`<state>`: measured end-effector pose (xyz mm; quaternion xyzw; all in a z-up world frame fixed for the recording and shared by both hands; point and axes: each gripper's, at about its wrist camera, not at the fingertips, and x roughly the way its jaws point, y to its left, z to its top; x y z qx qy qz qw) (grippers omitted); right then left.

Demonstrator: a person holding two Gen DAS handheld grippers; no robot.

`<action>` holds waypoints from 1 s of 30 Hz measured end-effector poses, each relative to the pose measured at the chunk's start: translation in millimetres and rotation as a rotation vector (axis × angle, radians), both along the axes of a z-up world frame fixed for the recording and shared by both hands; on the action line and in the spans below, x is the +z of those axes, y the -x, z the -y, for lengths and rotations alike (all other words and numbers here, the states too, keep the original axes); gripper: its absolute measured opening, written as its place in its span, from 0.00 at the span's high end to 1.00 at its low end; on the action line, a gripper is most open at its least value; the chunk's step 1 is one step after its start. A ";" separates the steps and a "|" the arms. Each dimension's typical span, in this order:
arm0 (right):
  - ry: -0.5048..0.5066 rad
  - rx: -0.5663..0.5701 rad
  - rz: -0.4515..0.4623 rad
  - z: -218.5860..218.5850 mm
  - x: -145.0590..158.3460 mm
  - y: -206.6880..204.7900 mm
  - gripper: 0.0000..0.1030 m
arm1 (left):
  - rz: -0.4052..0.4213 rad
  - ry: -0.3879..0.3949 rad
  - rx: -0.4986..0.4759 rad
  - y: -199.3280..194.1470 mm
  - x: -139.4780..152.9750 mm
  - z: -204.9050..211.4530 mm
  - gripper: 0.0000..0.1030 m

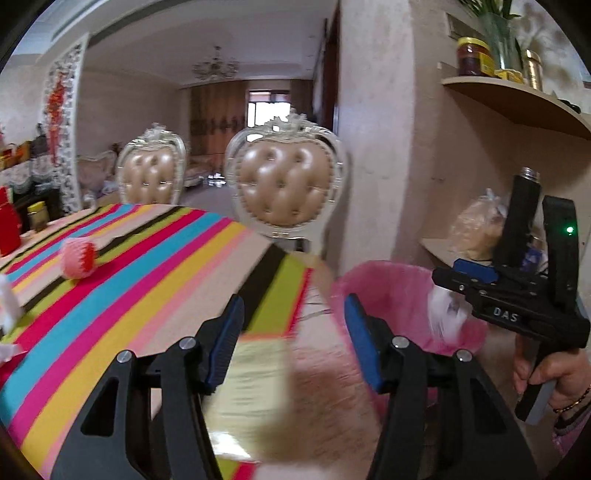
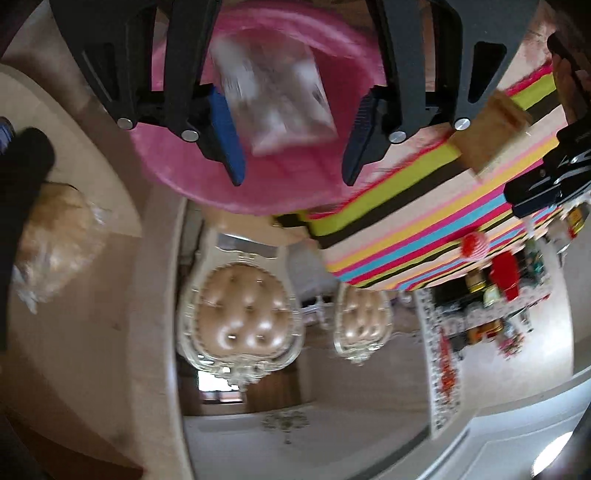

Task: Collect trash
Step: 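Carry the box and crumpled cup to the pink bin and release both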

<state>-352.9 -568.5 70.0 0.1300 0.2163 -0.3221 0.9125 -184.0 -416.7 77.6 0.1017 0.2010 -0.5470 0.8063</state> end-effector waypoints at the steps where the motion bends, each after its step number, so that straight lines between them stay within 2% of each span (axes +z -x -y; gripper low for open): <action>1: -0.011 -0.017 0.000 6.3 -3.0 4.2 0.50 | -0.013 -0.014 -0.020 1.2 -3.9 10.0 0.49; 4: -0.075 -0.017 0.008 20.5 -14.7 7.1 0.50 | -0.058 -0.066 -0.001 -8.5 -22.4 22.5 0.52; 7: -0.081 -0.019 -0.012 25.3 -24.0 5.5 0.50 | -0.130 -0.119 0.031 -21.0 -38.4 19.6 0.53; 9: -0.091 -0.013 0.000 25.5 -24.9 6.5 0.50 | -0.127 -0.111 0.052 -23.5 -35.6 11.3 0.48; 11: -0.091 -0.010 0.016 25.8 -23.4 8.0 0.50 | -0.111 -0.103 0.079 -24.5 -30.7 -2.0 0.25; 13: -0.095 -0.009 0.032 26.0 -22.9 7.9 0.50 | -0.119 -0.118 0.107 -28.2 -29.0 -11.6 0.20; 16: -0.113 -0.003 0.062 26.6 -23.4 6.8 0.50 | -0.190 -0.222 0.093 -38.1 -41.4 -6.9 0.18; 17: -0.118 0.000 0.068 26.5 -24.1 6.1 0.50 | -0.205 -0.210 0.082 -39.0 -42.5 -7.4 0.11; 18: -0.118 0.002 0.069 25.6 -24.3 5.2 0.50 | -0.206 -0.217 0.083 -40.1 -44.3 -5.4 0.08; 21: -0.117 0.008 0.065 23.7 -24.9 4.5 0.50 | -0.216 -0.268 0.021 -34.3 -50.0 12.2 0.07; 24: -0.118 0.007 0.071 23.4 -24.1 6.3 0.50 | -0.210 -0.319 -0.016 -21.1 -59.3 23.5 0.09; 25: -0.119 0.006 0.073 23.5 -24.0 7.5 0.50 | -0.207 -0.333 -0.030 -16.6 -63.7 25.3 0.16; 26: -0.118 0.004 0.075 24.1 -24.2 9.5 0.50 | -0.219 -0.361 -0.056 -12.1 -68.7 29.7 0.42; 27: -0.118 -0.003 0.078 24.9 -24.8 12.0 0.50 | -0.228 -0.376 -0.072 -9.3 -71.7 32.7 0.51; 30: -0.121 -0.016 0.092 27.9 -24.0 19.1 0.50 | -0.181 -0.351 -0.092 -1.1 -66.1 37.7 0.53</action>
